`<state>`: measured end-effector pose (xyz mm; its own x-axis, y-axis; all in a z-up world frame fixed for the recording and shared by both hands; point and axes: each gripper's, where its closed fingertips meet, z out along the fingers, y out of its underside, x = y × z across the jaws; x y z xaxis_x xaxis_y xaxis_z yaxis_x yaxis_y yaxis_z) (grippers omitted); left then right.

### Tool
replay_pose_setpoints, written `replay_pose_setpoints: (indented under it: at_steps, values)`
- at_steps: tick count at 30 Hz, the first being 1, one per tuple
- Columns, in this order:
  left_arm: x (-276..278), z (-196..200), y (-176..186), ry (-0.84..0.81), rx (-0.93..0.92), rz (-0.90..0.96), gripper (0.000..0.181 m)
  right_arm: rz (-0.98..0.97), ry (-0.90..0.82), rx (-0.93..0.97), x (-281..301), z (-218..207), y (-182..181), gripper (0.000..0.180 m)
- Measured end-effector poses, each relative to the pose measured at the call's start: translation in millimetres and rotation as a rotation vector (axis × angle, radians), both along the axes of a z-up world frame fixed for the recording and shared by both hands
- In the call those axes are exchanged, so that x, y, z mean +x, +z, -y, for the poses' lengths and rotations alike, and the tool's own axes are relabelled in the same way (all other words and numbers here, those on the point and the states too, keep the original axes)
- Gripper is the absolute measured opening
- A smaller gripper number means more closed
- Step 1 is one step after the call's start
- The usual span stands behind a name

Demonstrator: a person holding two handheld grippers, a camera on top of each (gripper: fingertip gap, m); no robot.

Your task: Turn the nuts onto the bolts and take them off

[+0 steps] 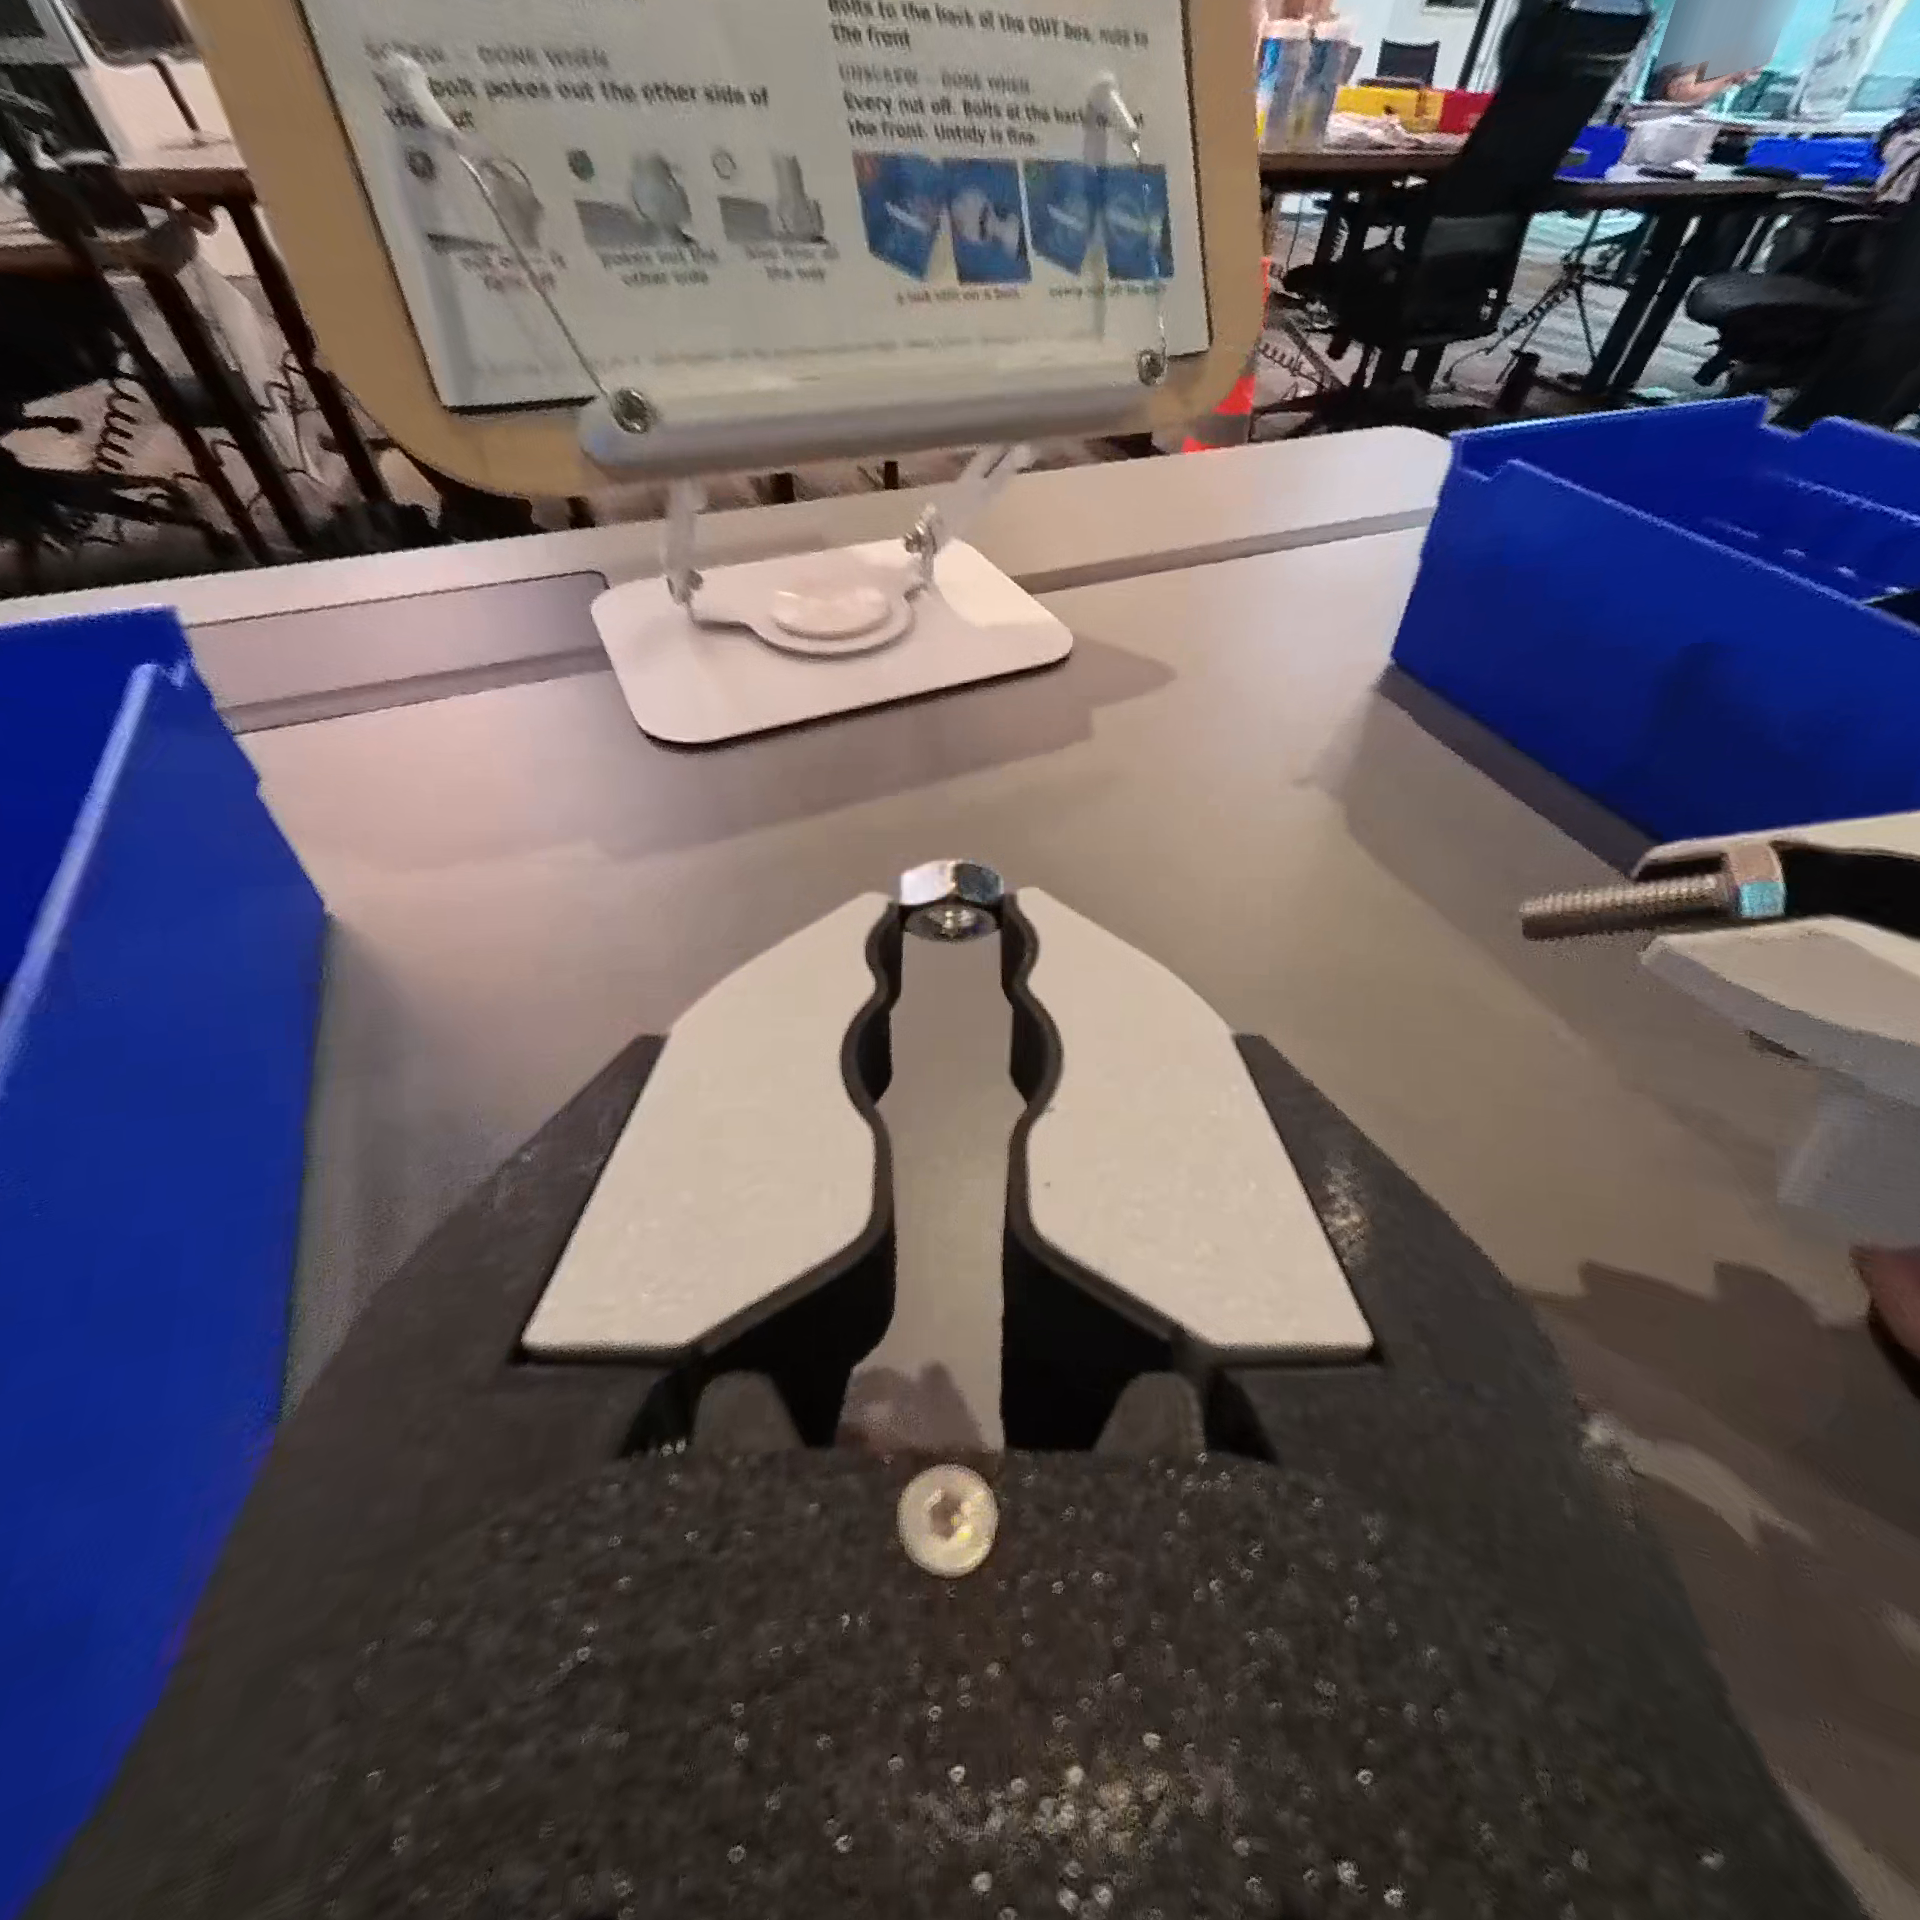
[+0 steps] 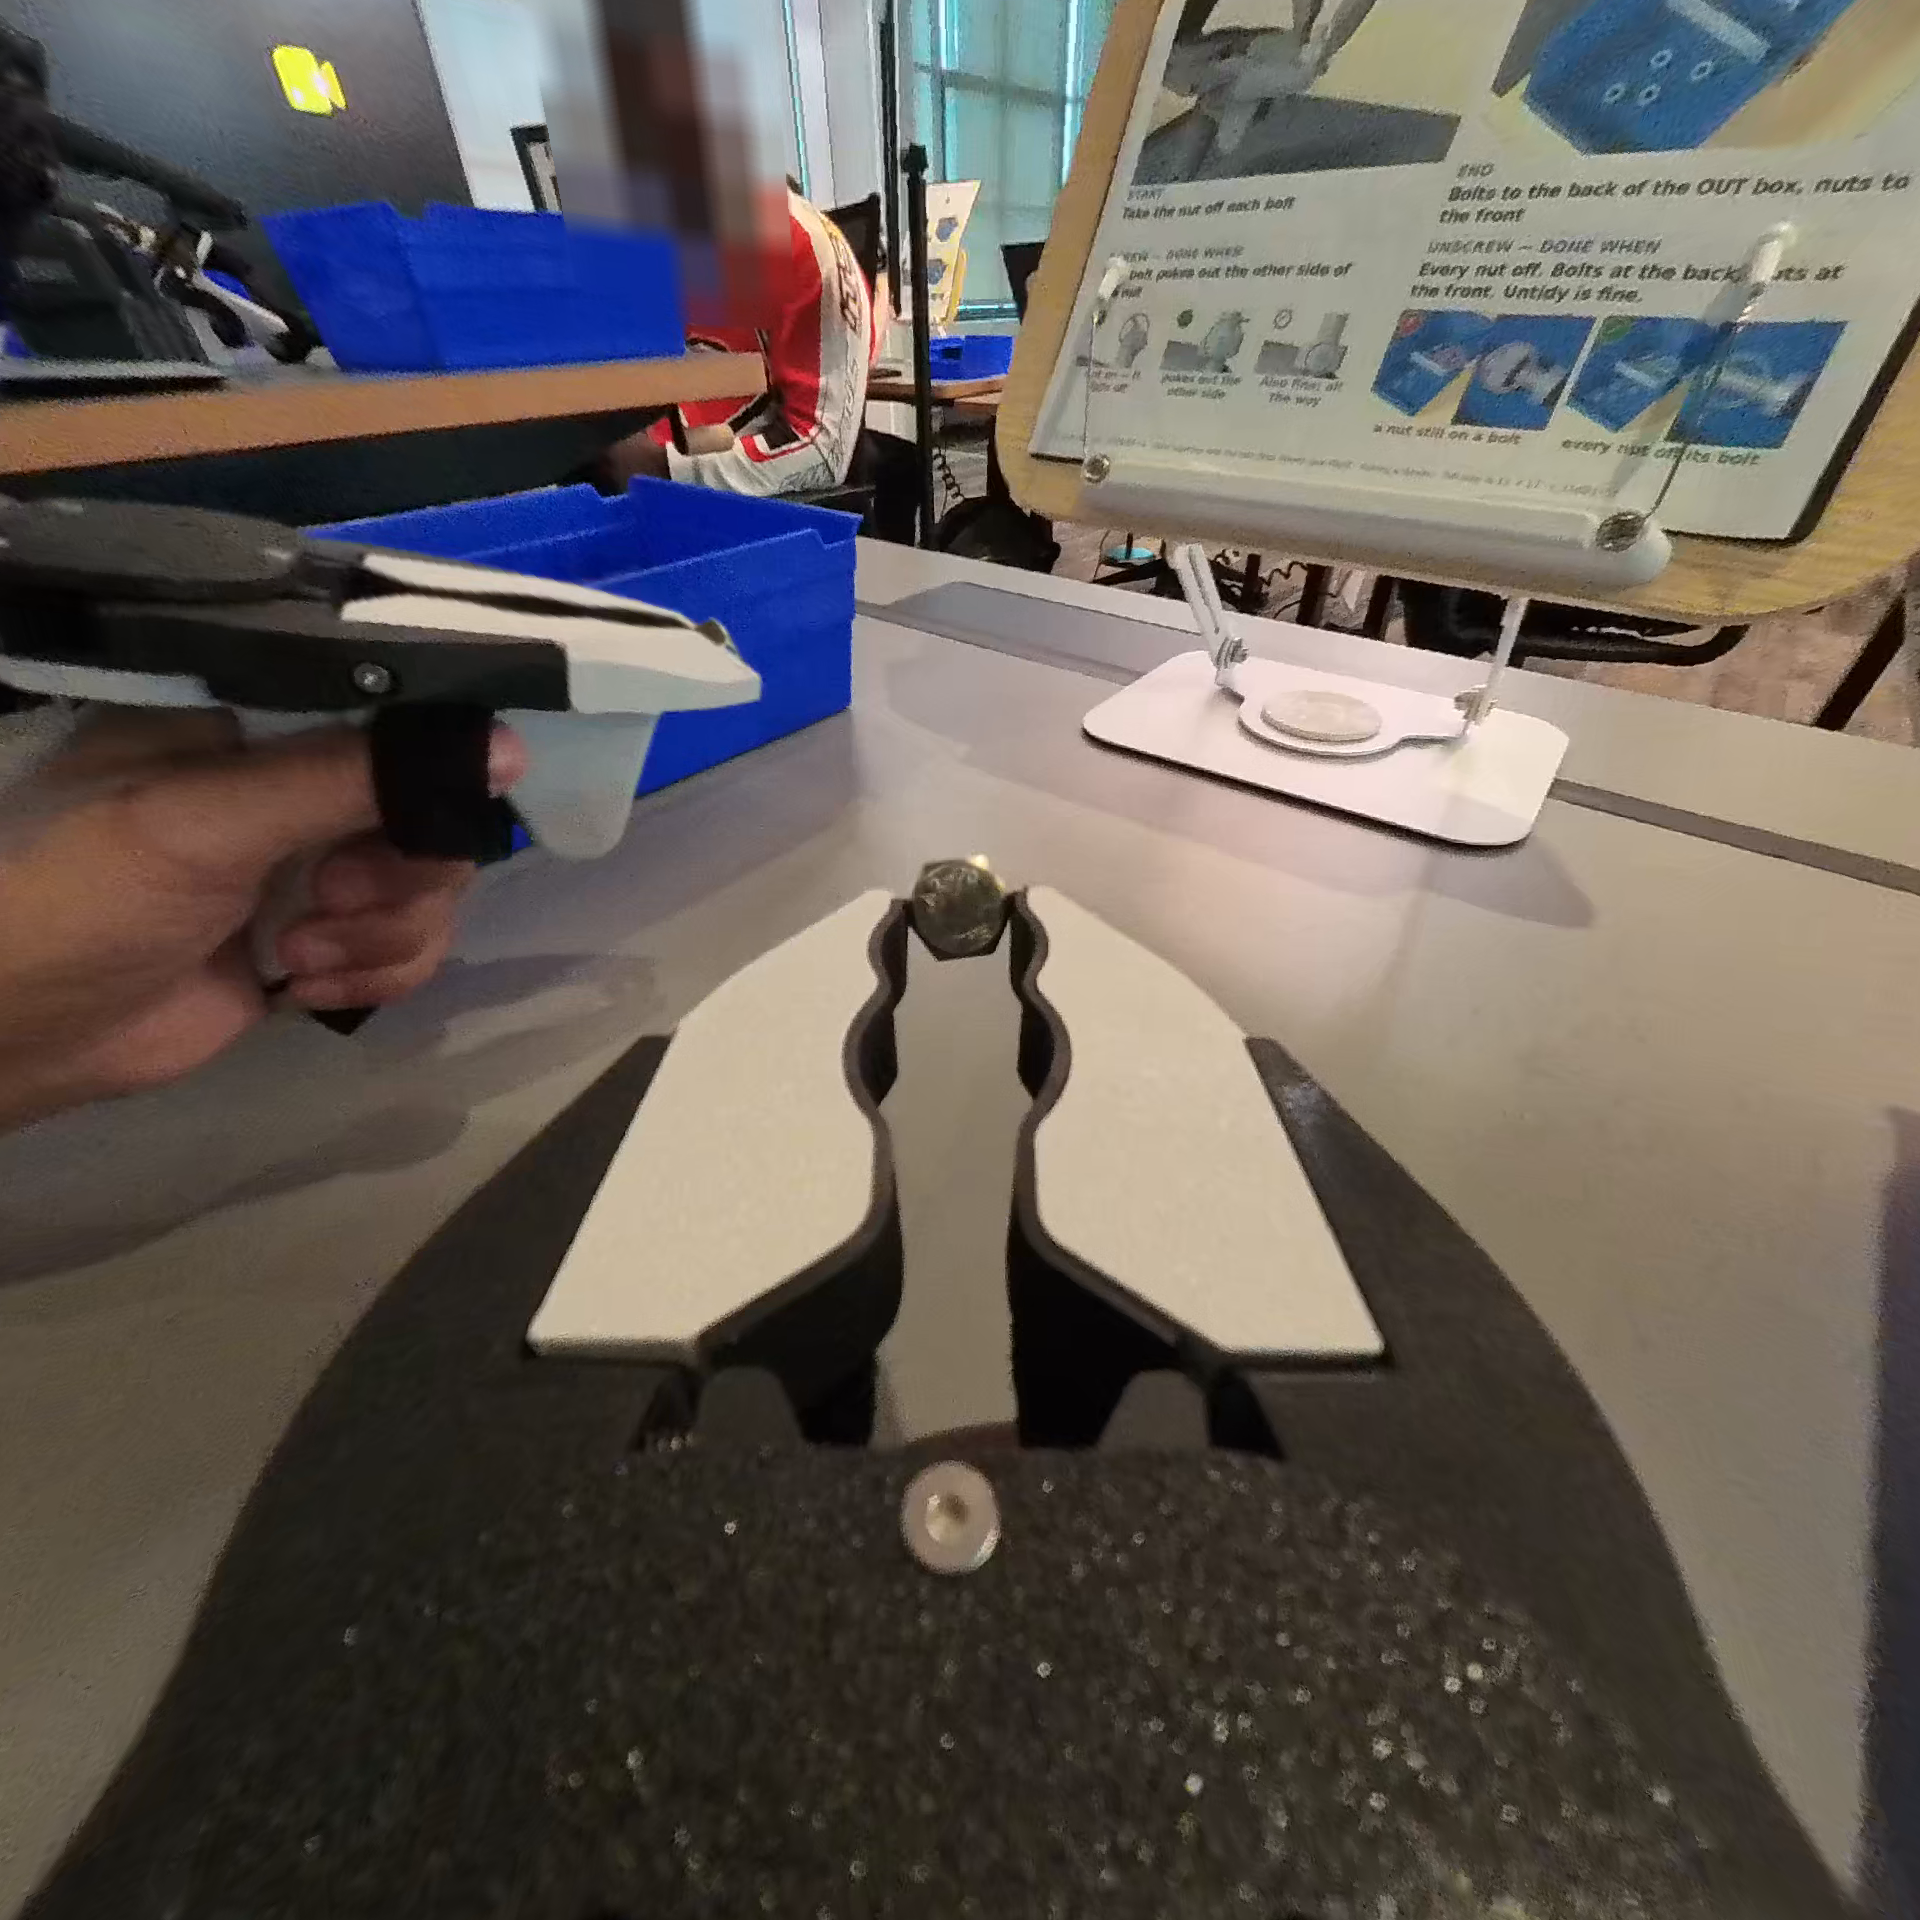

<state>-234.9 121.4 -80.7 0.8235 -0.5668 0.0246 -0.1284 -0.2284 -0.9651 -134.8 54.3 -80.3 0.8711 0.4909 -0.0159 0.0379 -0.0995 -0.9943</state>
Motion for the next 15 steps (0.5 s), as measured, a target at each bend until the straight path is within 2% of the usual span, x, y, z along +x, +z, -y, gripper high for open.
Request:
replay_pose_setpoints:
  at_steps: [6,8,10,11,12,13,15]
  values:
    - [7.9,4.6,0.0,-0.042,0.030,-0.028,0.017,0.024,-0.020,0.030,7.6,-0.3,7.2,0.018]
    - [7.3,5.2,2.7,-0.042,0.058,-0.046,0.017,0.068,-0.061,0.089,32.1,-0.8,41.1,0.018]
    - [4.6,4.6,6.2,-0.033,0.087,-0.066,0.017,0.131,-0.180,0.158,93.0,-4.8,96.6,0.018]
    - [3.4,4.3,8.0,-0.032,0.099,-0.070,0.017,0.137,-0.231,0.133,131.0,-10.2,116.6,0.018]
    - [2.6,4.0,9.0,-0.033,0.103,-0.073,0.017,0.142,-0.277,0.064,170.5,-20.7,124.6,0.018]
    - [2.6,3.6,9.3,-0.034,0.100,-0.073,0.017,0.175,-0.321,-0.043,209.3,-36.4,118.0,0.018]
    - [5.1,4.4,8.5,-0.051,0.074,-0.054,0.017,0.223,-0.300,-0.377,264.1,-68.5,66.6,0.018]
